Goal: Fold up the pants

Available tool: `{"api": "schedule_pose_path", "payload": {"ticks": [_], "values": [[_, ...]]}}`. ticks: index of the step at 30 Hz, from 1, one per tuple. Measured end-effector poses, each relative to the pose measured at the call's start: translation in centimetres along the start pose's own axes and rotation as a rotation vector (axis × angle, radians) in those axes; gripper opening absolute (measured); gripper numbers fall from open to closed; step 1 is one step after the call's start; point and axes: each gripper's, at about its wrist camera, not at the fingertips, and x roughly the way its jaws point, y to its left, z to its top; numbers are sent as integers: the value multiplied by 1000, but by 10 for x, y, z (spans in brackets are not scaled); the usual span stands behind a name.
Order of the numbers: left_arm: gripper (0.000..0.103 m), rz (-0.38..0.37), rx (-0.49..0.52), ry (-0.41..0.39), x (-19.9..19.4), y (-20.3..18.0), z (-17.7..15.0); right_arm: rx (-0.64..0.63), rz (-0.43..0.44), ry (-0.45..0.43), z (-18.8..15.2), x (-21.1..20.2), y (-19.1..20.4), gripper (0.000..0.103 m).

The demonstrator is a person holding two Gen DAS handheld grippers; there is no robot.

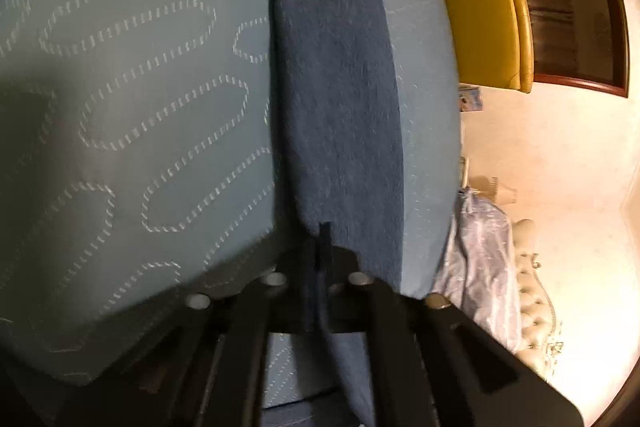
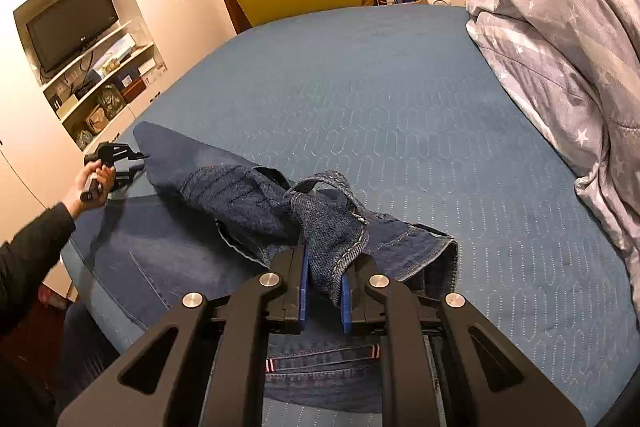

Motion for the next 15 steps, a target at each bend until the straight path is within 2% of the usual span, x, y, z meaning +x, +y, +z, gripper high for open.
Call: {"api": "schedule_pose_path", "payload": {"ticks": [2,5,8,11,13,14,15], "values": [[1,9,50,-29,-21,-13,-8,-24,1,7,1,0,-1,13],[1,-4,130,-101,-88,-22,-49,-79,13,17,-7,0,-7,13],[1,22,185,-159,-157,2,-118,-84,42,28,-21,-4,-29,14],[1,77,178,-157,-182,51,-172,-14,82,87,-46,3,-57,17],[1,93,138,-132,-178,87,-190,68,71,135,-67,13,-76,50],[1,101,123,-132,-175,102,-196,132,49,169,-79,19,-87,56],[1,98,120,-137,-175,109,-198,181,43,193,-88,23,-94,67]]}}
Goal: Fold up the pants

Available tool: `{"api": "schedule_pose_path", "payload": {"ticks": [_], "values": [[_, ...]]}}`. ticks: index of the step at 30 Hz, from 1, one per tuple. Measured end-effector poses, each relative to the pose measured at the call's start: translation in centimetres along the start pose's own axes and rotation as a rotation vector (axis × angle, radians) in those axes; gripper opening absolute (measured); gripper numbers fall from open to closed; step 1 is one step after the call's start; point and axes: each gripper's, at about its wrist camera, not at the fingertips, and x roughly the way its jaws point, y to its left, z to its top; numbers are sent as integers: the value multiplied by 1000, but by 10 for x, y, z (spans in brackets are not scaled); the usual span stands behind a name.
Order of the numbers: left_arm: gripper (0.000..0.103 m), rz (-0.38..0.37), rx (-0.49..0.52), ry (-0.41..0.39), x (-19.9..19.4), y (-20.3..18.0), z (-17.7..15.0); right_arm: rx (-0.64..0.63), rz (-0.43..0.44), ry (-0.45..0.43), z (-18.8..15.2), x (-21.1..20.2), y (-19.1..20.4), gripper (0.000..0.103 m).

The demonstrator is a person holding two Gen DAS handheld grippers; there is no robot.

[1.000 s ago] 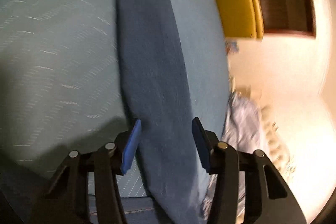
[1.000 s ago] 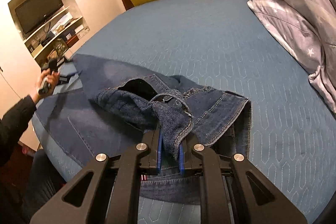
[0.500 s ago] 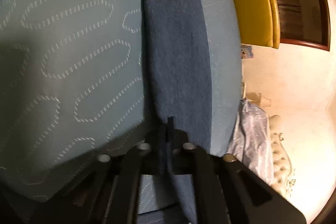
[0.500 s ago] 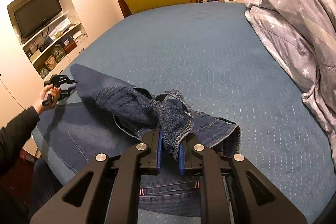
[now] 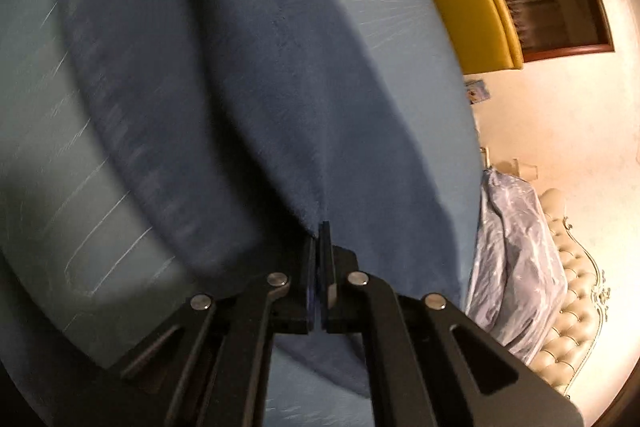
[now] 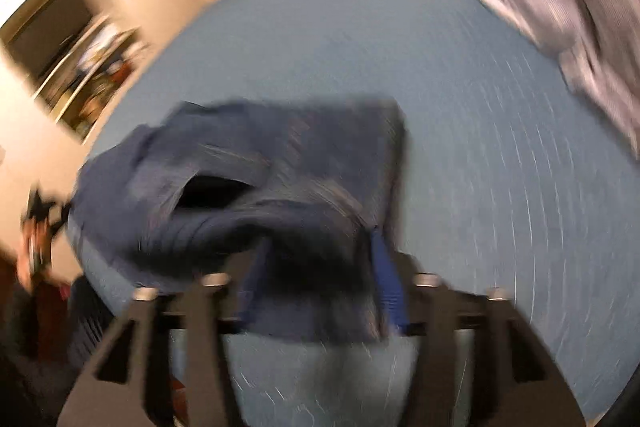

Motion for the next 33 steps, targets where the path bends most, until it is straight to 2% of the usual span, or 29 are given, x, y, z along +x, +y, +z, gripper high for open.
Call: {"api": "schedule_pose_path", "payload": {"ticks": [2,4,10,15,17,18,19,21,23,25,28,30,33], "values": [[1,-34,-7,-9,1,6,-1,97,-33,21,-21,1,-10,70],[1,-42,4,-1,3,3,2,214,-52,1,-41,-10,-15,72],[1,-53,27,17,0,8,2,517,91,-113,-69,-30,-15,72],[1,-67,15,30,0,17,4,568,90,-101,-57,-3,-1,70],[1,-62,9,45,3,19,8,592,73,-89,-50,13,0,58],[1,-61,9,49,1,19,12,597,42,-83,-46,18,1,33],[1,-67,14,44,-5,14,14,593,18,-80,-44,19,0,16],[1,-93,34,12,-30,0,10,575,-2,-95,-36,13,6,12],[1,-100,30,-4,-45,-1,1,492,-32,-145,-24,-12,26,11],[1,-60,28,10,-39,9,-5,461,-60,-162,-24,-24,35,11],[1,-51,-44,44,-24,37,-10,472,-97,-106,-26,-8,23,11],[1,-57,-35,29,-29,36,-13,477,-112,-68,-29,4,20,11],[1,-69,4,7,-43,25,-15,469,-105,-97,-32,-4,24,10]]}}
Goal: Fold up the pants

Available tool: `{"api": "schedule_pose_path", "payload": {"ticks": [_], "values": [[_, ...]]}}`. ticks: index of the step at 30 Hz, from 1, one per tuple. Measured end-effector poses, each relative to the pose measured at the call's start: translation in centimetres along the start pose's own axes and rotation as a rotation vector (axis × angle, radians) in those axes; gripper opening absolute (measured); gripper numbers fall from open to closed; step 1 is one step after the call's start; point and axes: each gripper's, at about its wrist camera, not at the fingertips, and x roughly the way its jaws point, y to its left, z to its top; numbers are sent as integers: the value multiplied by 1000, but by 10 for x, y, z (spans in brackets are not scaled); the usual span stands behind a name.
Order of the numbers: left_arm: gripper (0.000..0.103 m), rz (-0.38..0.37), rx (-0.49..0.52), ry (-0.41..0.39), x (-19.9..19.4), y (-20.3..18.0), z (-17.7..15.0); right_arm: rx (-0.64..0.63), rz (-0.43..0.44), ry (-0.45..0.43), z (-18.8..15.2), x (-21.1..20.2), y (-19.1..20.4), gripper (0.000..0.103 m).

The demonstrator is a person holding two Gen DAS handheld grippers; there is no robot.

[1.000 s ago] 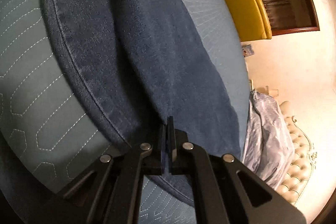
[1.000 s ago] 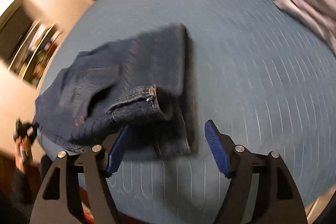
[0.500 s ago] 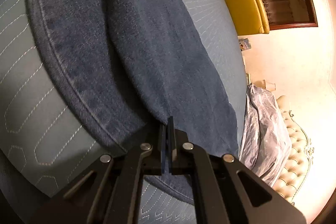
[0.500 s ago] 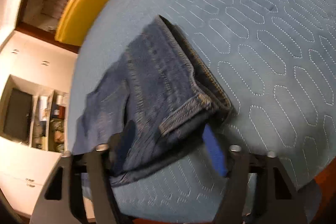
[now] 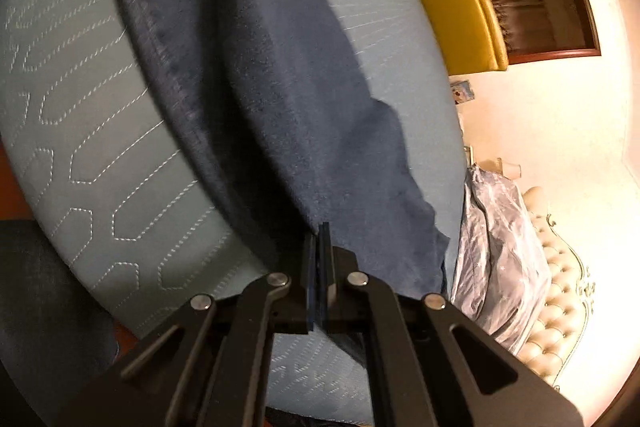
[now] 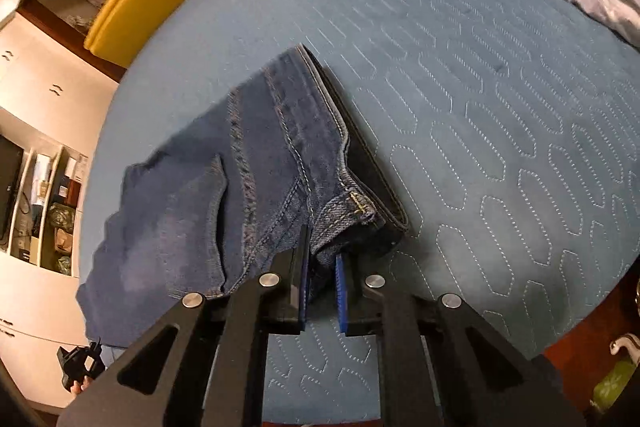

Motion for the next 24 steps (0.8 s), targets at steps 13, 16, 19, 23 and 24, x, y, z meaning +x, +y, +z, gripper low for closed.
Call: {"api": "schedule_pose_path", "payload": {"ticks": [13,16,19,23,24], "values": [[35,-110,-69,-25,9,30,7,-101,-174,-2,-8,35,-8,10],[35,-152,-109,-54,6,37,26,-101,-185,3,-7,39,-6,10],[35,-167,-109,-112,-9,37,50,-108,-195,8,-6,42,-3,10],[35,-164,-106,-203,-30,35,91,-122,-214,12,-6,47,1,10],[35,-157,-108,-218,-31,36,104,-124,-219,14,-5,48,2,10]]}}
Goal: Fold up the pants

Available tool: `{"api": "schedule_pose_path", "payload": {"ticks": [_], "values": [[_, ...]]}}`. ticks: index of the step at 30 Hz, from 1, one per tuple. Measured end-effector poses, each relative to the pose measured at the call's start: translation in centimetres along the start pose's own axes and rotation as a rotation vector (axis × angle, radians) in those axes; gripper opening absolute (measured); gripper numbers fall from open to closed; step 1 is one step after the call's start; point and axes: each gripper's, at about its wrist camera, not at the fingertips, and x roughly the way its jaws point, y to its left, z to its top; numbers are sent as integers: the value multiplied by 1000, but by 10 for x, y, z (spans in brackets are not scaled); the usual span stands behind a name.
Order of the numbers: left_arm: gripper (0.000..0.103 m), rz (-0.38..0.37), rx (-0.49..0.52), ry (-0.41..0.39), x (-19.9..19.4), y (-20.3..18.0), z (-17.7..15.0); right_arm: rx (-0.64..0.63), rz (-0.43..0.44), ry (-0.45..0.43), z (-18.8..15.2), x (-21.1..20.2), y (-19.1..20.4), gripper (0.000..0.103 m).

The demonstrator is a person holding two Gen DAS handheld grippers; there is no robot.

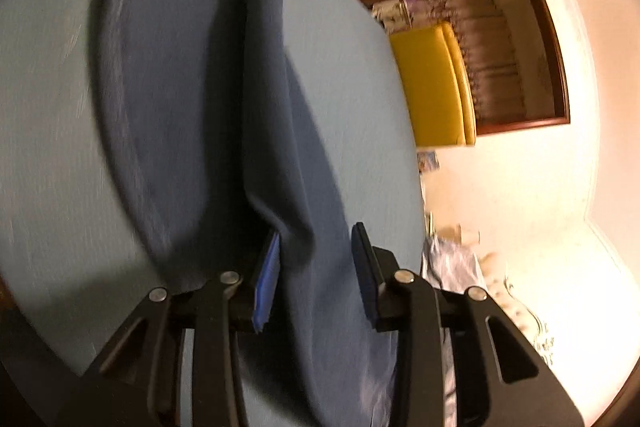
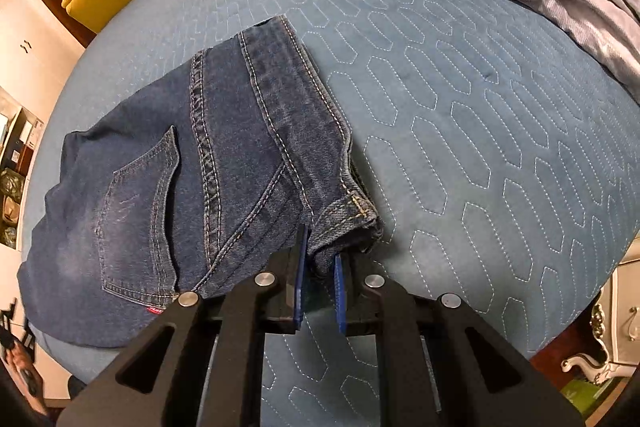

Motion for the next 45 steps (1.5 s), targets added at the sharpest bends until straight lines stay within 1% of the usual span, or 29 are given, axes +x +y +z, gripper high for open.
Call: {"api": "schedule_pose_path", "payload": {"ticks": [3,6,8,11,12,13,14,15,16,17,18,20,23,24,26,27,28,29,30,32,34,35,36,38,39,41,42,44,45], "values": [[35,-9,-36,-59,1,2,34,0,-6,5,-2,-6,-8,10],[35,-92,-83,-95,0,2,62,3,-6,11,-1,-5,-7,10],[35,-62,-104,-90,1,4,75,-1,-8,15,0,-5,-5,10],[35,-66,-150,-108,-27,15,70,7,-7,21,2,-4,-6,10],[35,-69,-162,-94,-33,17,60,10,-6,20,2,-4,-6,10],[35,-71,-163,-45,-37,19,42,7,-5,19,2,-4,-7,10],[35,-43,-138,14,-36,17,22,5,-6,17,1,-3,-7,10],[35,-20,-116,39,-34,14,6,7,-7,16,1,-2,-7,10],[35,41,-98,56,-31,16,-9,7,-10,16,1,-2,-7,10],[35,93,-89,50,-29,18,-16,6,-15,18,1,-2,-6,10],[35,113,-73,32,-27,18,-17,8,-18,21,2,-2,-5,10],[35,222,-18,-25,-17,12,-7,7,-18,25,3,-2,-4,10],[35,385,153,-52,8,-14,7,7,0,23,2,-4,-7,10],[35,454,246,-44,27,-33,9,9,5,21,2,-4,-8,10],[35,564,484,-30,60,-70,-6,11,10,17,1,-3,-9,10],[42,615,652,-15,83,-93,-23,10,8,16,1,-2,-9,10],[57,657,805,-4,103,-110,-42,9,4,15,1,-2,-9,10],[62,696,973,26,125,-125,-67,7,0,16,1,-2,-8,10],[63,695,1046,78,139,-129,-82,6,-1,18,1,-2,-8,10],[62,626,1031,124,139,-131,-94,5,0,25,1,-2,-9,10],[62,582,984,43,110,-132,-96,0,2,32,2,-3,-9,10],[62,526,939,-5,85,-131,-92,-3,2,32,2,-3,-9,10],[63,473,876,-37,61,-126,-87,-5,2,32,2,-3,-9,10],[62,399,687,-72,25,-105,-55,-9,0,32,2,-2,-9,10],[59,341,565,-82,8,-86,-34,-8,-1,31,2,-2,-8,10],[47,307,465,-71,-4,-65,-4,-13,-6,31,2,-1,-7,10],[44,313,443,-74,-6,-60,8,-16,-9,31,1,-1,-6,10],[44,259,449,-35,1,-68,18,-16,-7,30,1,-2,-6,10],[44,256,462,-21,2,-72,24,-15,-6,29,0,-2,-6,9]]}}
